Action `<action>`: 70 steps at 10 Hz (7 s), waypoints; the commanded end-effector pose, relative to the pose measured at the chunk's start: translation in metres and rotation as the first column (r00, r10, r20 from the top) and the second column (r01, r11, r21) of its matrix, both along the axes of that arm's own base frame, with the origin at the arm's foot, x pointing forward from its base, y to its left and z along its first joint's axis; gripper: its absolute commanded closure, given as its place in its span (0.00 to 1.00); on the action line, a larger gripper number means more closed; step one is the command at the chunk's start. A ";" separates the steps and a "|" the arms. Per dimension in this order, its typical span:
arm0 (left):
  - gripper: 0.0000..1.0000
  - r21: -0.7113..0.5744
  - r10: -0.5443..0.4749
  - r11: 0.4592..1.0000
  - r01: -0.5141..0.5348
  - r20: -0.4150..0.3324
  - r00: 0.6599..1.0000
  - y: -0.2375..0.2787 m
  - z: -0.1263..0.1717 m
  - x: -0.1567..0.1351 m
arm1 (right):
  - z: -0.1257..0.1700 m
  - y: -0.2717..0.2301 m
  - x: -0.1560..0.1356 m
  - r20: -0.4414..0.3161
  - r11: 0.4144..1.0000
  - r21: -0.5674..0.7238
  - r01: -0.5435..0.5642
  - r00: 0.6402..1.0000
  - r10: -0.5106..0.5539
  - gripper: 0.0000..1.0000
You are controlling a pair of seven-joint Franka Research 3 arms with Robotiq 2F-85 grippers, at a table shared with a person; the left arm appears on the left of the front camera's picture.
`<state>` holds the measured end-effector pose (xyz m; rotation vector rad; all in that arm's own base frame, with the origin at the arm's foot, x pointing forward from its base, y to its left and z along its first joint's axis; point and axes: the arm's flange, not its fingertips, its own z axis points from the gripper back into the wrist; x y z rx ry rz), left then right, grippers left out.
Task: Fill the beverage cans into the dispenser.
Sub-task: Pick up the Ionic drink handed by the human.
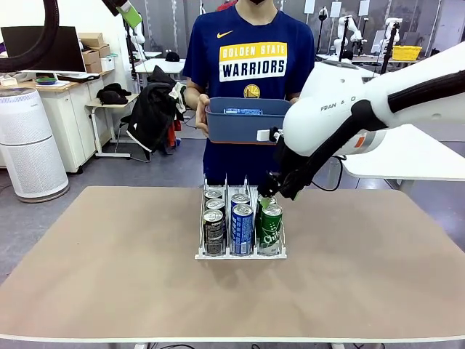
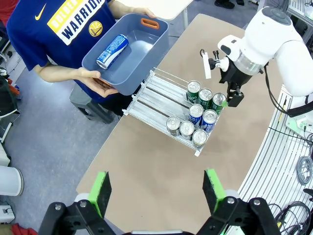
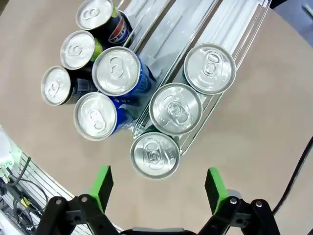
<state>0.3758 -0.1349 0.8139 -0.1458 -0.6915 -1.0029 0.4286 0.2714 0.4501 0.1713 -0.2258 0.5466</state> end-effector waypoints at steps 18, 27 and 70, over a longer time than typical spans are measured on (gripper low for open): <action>0.00 0.004 0.002 1.000 -0.002 0.002 1.000 0.001 -0.001 -0.001 | 0.354 -0.125 0.014 0.157 0.926 0.246 -0.286 0.954 0.253 0.00; 0.00 0.004 0.002 1.000 -0.002 0.002 1.000 0.001 -0.001 -0.001 | 0.400 -0.139 -0.005 0.244 0.954 0.172 -0.246 0.949 0.201 0.00; 0.00 0.004 0.002 1.000 -0.002 0.002 1.000 0.001 -0.001 -0.001 | 0.403 -0.143 -0.005 0.214 0.945 0.220 -0.244 0.957 0.197 0.00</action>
